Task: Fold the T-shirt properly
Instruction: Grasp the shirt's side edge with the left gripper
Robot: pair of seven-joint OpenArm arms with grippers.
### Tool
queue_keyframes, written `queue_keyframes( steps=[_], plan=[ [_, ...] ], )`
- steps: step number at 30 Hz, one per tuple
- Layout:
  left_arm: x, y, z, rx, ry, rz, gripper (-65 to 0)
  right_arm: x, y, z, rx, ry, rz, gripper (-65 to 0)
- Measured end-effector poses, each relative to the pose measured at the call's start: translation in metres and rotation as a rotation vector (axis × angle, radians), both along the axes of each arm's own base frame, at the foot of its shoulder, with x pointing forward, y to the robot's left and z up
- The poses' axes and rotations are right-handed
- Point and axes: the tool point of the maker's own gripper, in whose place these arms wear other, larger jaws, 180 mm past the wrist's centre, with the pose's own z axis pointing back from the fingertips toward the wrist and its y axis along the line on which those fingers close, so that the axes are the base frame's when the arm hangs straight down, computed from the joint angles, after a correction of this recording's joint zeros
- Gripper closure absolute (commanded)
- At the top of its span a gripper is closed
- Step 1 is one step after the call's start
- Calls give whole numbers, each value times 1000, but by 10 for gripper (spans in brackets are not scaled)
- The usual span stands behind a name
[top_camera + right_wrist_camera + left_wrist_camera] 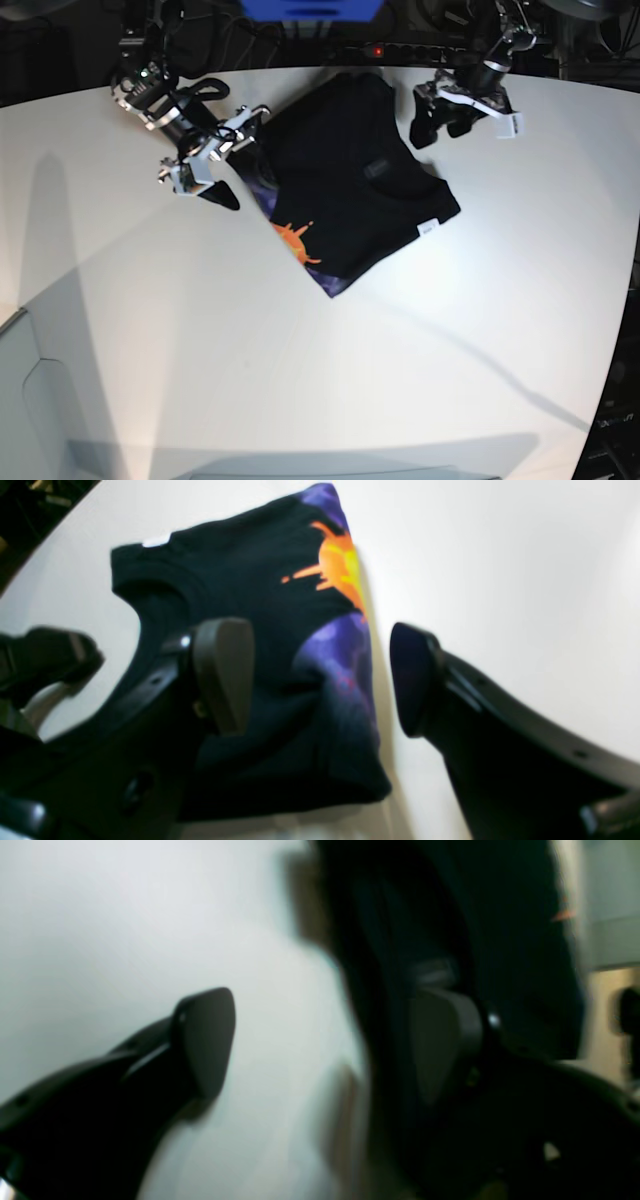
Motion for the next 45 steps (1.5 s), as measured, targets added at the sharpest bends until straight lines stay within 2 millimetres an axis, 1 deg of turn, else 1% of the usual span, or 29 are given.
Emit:
queue_keyframes(
  steps=[2,4,6,8,12,13,14,15,17,21,22,25,26,29,31,33,37,39,42,45],
  plan=[
    [9,-12,-1,-58,-22,-3,-532,0,0,0,0,0,0,-433],
    [13,-25,-3,-119,-35,-9,-532,0,0,-1,-6,2,1,-433],
    [20,-31,-7,-168,-48,-1,-532,0,0,-1,-5,0,0,-433],
    [24,-32,-10,-191,-53,6,-531,-2,0,-3,-9,9,2,-433],
    [26,-32,-14,-207,-51,11,-526,-1,-2,-3,-14,6,4,-433],
    [26,-32,-14,-207,-53,11,-505,-2,-3,-4,-23,6,11,-433],
    [26,-32,-16,-208,-53,17,-466,-2,-5,-4,-29,6,13,-433],
    [26,-30,-18,-208,-50,25,-407,-2,-6,-4,-30,6,9,-433],
    [25,-37,-23,-185,-34,-21,-285,-2,-6,-4,-29,7,10,-433],
    [31,-42,-22,-188,-47,-38,-44,-3,-5,-5,-29,10,12,-433],
    [32,-42,-23,-188,-46,-36,0,-2,-5,-4,-28,9,11,-433],
    [32,-41,-24,-181,-40,-46,-13,-2,-5,-3,-28,5,12,-433],
    [31,-40,-24,-176,-32,-61,-2,-2,-5,-3,-28,6,12,-433],
    [34,-37,-25,-155,-23,-96,0,-2,-5,-3,-28,4,11,-433],
    [38,-36,-29,-102,1,-165,0,-2,-5,-3,-27,4,11,-433],
    [46,-33,-33,-27,10,-237,0,-2,-5,-3,-28,4,11,-433],
    [68,-23,-30,140,-5,-384,0,-1,-5,-2,-27,1,10,-433],
    [79,-20,-28,204,-12,-425,0,-1,-7,-3,-30,3,6,-433],
    [97,-21,-24,299,-30,-495,0,3,-23,-3,-45,-1,-41,-433],
    [119,-28,-18,417,-57,-584,0,4,-35,-4,-63,2,-70,-433]
  ],
)
